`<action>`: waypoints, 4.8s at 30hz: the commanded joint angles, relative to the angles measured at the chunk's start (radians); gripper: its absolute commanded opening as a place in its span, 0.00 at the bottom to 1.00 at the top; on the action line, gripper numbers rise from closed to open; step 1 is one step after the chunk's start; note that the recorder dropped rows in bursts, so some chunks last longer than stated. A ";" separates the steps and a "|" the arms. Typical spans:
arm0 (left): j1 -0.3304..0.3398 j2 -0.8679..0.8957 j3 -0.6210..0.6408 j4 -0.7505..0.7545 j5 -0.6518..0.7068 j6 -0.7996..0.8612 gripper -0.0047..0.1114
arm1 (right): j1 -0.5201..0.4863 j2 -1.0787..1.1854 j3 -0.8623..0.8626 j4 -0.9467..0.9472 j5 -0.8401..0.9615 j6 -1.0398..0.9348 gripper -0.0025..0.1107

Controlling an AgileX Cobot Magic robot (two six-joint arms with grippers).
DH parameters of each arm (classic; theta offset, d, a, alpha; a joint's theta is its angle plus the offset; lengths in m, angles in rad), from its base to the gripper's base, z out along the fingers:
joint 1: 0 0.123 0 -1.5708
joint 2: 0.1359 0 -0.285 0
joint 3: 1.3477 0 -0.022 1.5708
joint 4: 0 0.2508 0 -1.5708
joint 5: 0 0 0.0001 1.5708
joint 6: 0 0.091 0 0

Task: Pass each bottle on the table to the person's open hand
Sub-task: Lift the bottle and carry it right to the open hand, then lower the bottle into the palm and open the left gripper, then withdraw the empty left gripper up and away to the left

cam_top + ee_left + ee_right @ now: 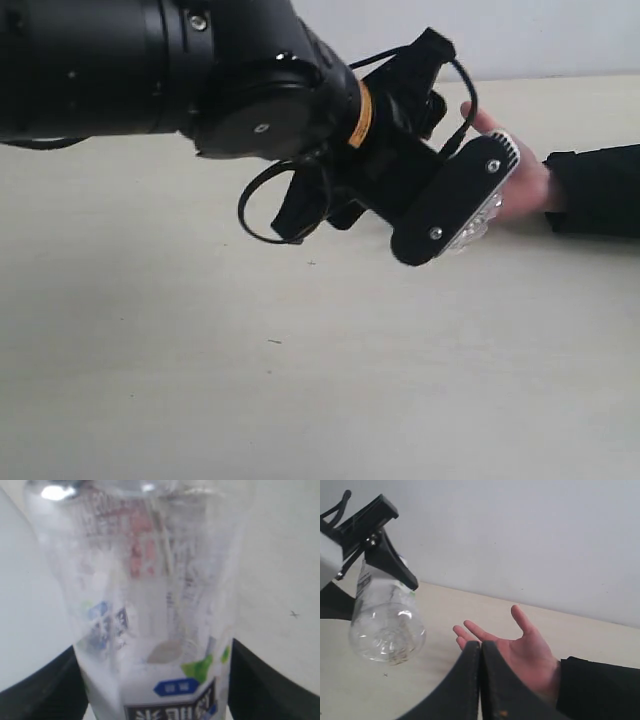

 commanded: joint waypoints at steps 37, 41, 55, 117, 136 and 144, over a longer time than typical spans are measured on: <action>-0.046 0.576 -0.564 0.101 0.034 0.181 0.04 | 0.001 -0.007 0.005 0.000 -0.006 -0.005 0.03; -0.047 0.577 -0.564 0.100 0.034 0.177 0.09 | 0.001 -0.007 0.005 0.000 -0.006 -0.005 0.03; -0.052 0.577 -0.564 0.091 0.042 0.171 0.57 | 0.001 -0.007 0.005 0.000 -0.006 -0.005 0.03; -0.072 0.323 -0.561 0.160 0.652 -1.090 0.06 | 0.001 -0.007 0.005 0.000 -0.006 -0.005 0.03; -0.082 -0.027 0.076 0.228 0.401 -1.778 0.05 | 0.001 -0.007 0.005 -0.003 -0.006 -0.005 0.03; -0.207 -0.389 0.448 0.307 0.123 -2.027 0.05 | 0.001 -0.007 0.005 -0.003 -0.006 -0.005 0.03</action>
